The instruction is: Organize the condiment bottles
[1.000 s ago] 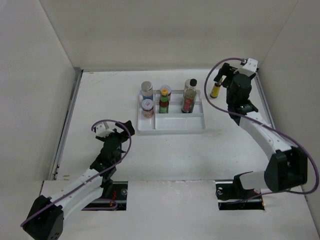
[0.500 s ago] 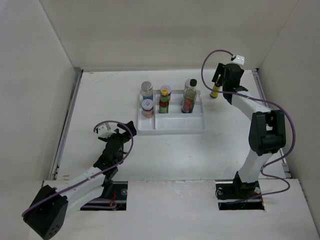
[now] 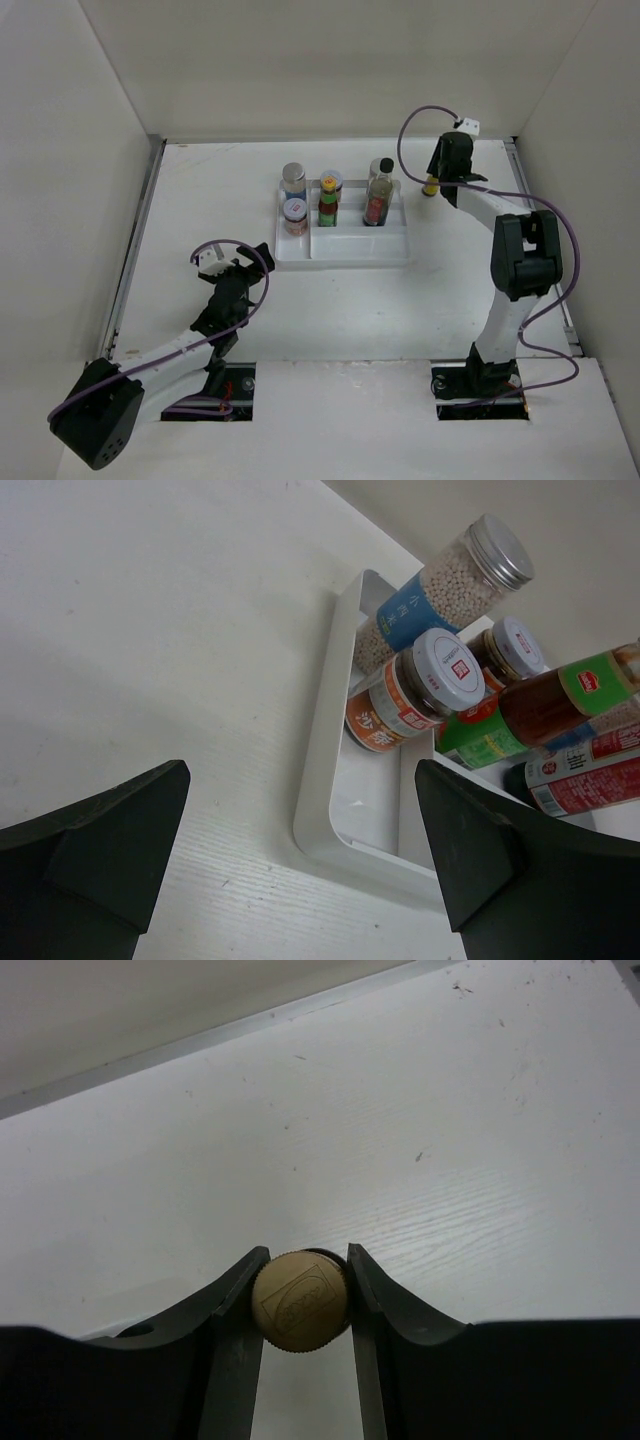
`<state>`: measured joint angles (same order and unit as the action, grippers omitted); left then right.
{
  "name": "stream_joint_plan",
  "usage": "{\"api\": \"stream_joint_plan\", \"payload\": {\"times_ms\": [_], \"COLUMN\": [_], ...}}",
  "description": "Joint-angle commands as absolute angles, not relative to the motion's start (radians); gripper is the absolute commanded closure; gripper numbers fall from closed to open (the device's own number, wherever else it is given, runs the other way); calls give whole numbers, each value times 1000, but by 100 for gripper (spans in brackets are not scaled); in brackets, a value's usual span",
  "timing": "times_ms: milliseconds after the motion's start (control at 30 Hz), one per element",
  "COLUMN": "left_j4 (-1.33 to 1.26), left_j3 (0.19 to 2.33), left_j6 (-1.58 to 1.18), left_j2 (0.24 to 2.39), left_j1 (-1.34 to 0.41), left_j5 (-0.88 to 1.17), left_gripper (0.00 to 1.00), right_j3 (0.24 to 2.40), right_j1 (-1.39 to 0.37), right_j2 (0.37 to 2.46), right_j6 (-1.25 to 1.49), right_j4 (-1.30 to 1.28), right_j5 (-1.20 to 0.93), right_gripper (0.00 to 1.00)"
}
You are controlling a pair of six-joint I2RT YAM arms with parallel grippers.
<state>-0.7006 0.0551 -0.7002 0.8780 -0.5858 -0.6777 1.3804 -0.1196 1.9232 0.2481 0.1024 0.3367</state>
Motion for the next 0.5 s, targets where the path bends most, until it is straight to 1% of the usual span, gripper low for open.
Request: {"api": "stream_joint_plan", "payload": {"times_ms": [0, 167, 300, 400, 467], "left_j4": [-750, -746, -744, -724, -693], "left_j3": [58, 61, 64, 58, 54], "left_j6": [-709, -709, -707, -706, -707], "left_j2": [861, 861, 862, 821, 790], "left_j1": [-593, -593, -584, -573, -562], "left_j5": [-686, -687, -690, -696, -706], "left_gripper": [0, 0, 0, 0, 0], "right_j3": [1318, 1077, 883, 792, 769], "right_j1": [-137, -194, -292, -395, -480], "right_j2": [1774, 1505, 1303, 1211, 1190], "right_j6": [265, 279, 331, 380, 408], "right_j4": [181, 236, 229, 225, 233], "right_j5": [406, 463, 488, 499, 499], "right_gripper": [73, 73, 72, 72, 73]}}
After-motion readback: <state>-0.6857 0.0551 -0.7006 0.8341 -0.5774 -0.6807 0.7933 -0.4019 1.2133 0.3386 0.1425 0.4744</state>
